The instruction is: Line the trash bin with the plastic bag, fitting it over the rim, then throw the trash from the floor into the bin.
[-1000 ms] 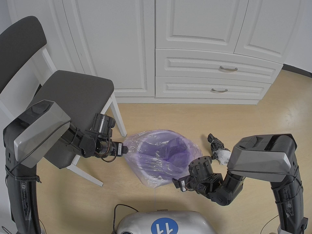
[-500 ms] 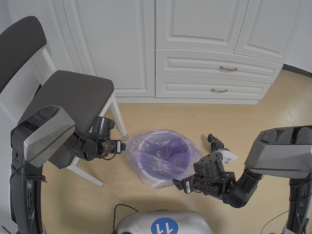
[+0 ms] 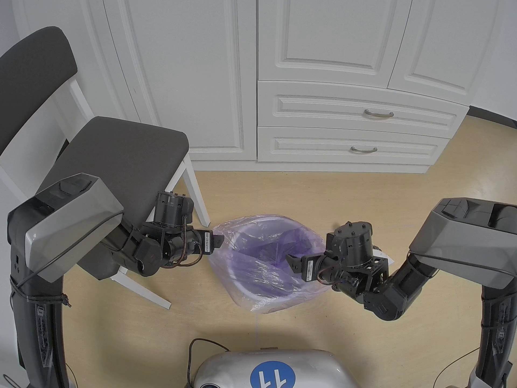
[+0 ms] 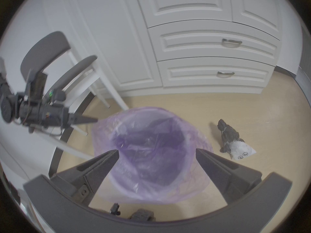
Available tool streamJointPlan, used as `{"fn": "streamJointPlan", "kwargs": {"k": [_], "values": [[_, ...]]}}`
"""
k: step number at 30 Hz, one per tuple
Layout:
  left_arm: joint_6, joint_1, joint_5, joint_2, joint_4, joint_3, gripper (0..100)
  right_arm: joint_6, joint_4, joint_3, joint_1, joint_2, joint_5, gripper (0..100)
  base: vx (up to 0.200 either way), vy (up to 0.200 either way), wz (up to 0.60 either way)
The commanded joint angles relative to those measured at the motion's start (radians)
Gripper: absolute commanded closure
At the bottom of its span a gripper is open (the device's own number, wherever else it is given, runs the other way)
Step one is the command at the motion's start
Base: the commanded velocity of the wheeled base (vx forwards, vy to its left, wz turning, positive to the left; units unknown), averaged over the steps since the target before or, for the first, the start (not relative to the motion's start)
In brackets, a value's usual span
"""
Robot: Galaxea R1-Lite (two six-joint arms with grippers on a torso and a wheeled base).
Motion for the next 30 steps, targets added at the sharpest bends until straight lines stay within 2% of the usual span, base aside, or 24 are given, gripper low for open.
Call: {"fn": "streamJointPlan", "kwargs": {"k": [1,3,5,8,10,11,12,13,14,19,22,24,30], "values": [[-0.002,-0.011,0.004,-0.018,-0.009,0.013,0,0.006,0.015,-0.083,-0.03,0.045,-0.005,0,0.0,0.0,0.0],[-0.001,-0.011,0.005,-0.027,-0.019,0.021,0,-0.026,0.074,-0.131,-0.02,0.05,-0.003,0,0.0,0.0,0.0],[-0.002,-0.023,0.011,-0.043,-0.057,0.07,0,-0.117,0.173,-0.203,-0.017,0.042,-0.003,0,0.0,0.0,0.0],[-0.007,-0.028,0.015,-0.07,-0.2,0.182,0,-0.167,0.215,-0.258,-0.018,0.048,0.014,0,0.0,0.0,0.0],[-0.011,-0.024,0.008,-0.066,-0.289,0.229,0,-0.175,0.223,-0.281,-0.018,0.054,0.077,0,0.0,0.0,0.0],[-0.013,-0.021,0.01,-0.052,-0.345,0.246,0,-0.187,0.224,-0.294,-0.018,0.054,0.158,0,0.0,0.0,0.0],[-0.013,-0.015,0.013,-0.038,-0.373,0.249,0,-0.2,0.221,-0.298,-0.018,0.054,0.205,0,0.0,0.0,0.0],[-0.013,-0.015,0.015,-0.037,-0.378,0.251,0,-0.203,0.221,-0.298,-0.018,0.054,0.213,0,0.0,0.0,0.0],[-0.013,0.002,0.021,-0.024,-0.413,0.26,0,-0.233,0.218,-0.295,-0.018,0.051,0.294,0,0.0,0.0,0.0],[-0.005,0.037,0.054,-0.026,-0.425,0.288,0,-0.287,0.209,-0.284,-0.023,0.079,0.363,0,0.0,0.0,0.0],[-0.01,0.063,0.12,-0.013,-0.491,0.298,0,-0.301,0.201,-0.31,-0.043,0.123,0.459,0,0.0,0.0,0.0],[-0.01,0.065,0.139,0.003,-0.536,0.307,0,-0.301,0.203,-0.336,-0.053,0.156,0.483,0,0.0,0.0,0.0],[-0.004,0.055,0.15,0.022,-0.617,0.334,0,-0.306,0.224,-0.436,-0.093,0.254,0.488,0,0.0,0.0,0.0]]}}
